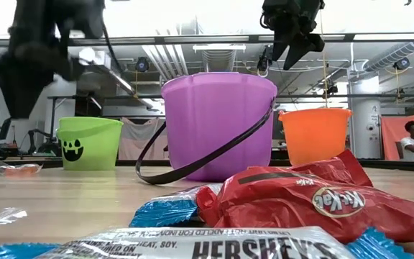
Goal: Sort candy by brand, put in halloween buckets
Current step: Put the orange gummy into the orange bucket
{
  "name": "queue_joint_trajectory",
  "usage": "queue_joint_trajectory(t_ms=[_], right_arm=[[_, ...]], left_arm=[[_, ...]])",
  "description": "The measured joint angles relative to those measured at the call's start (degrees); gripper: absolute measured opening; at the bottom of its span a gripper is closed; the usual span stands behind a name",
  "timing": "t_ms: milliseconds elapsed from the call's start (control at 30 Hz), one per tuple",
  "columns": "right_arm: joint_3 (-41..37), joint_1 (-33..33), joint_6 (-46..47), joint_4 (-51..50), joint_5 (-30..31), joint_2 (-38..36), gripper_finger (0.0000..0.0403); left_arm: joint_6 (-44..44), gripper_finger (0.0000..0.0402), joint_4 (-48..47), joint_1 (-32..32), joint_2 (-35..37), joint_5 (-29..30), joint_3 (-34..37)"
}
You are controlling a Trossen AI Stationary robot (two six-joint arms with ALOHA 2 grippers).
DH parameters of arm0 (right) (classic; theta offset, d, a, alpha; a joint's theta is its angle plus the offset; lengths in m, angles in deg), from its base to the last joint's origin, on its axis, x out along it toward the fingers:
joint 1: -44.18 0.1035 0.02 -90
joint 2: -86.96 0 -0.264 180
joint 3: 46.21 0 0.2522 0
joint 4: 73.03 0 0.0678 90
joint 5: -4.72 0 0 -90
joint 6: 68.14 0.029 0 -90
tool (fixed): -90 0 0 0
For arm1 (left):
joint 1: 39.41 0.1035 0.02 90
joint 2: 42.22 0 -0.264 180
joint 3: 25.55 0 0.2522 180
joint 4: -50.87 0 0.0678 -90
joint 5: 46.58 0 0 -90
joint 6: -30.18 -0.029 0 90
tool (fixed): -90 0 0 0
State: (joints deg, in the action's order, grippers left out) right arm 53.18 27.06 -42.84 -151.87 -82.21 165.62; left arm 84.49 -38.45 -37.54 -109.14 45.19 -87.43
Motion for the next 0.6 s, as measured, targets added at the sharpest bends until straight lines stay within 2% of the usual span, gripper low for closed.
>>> queue_joint_trajectory(t_ms=[267,467,600], right_arm=[[-0.3,0.0,0.2,-0.2,0.0,0.2,0.0233],[-0.3,0.0,1.0,-0.2,-0.1,0.2,0.0233],[-0.3,0.0,1.2,-0.2,-0.1,0.2,0.0233]], left_arm=[[-13.9,0.0153,4.9,4.4,-5.8,3.1,6.2],[-18.2,0.0153,10.7,4.4,-10.3,9.8,8.8],[-21.5,0.0153,14.1,5.0,-13.7,10.2,10.1]])
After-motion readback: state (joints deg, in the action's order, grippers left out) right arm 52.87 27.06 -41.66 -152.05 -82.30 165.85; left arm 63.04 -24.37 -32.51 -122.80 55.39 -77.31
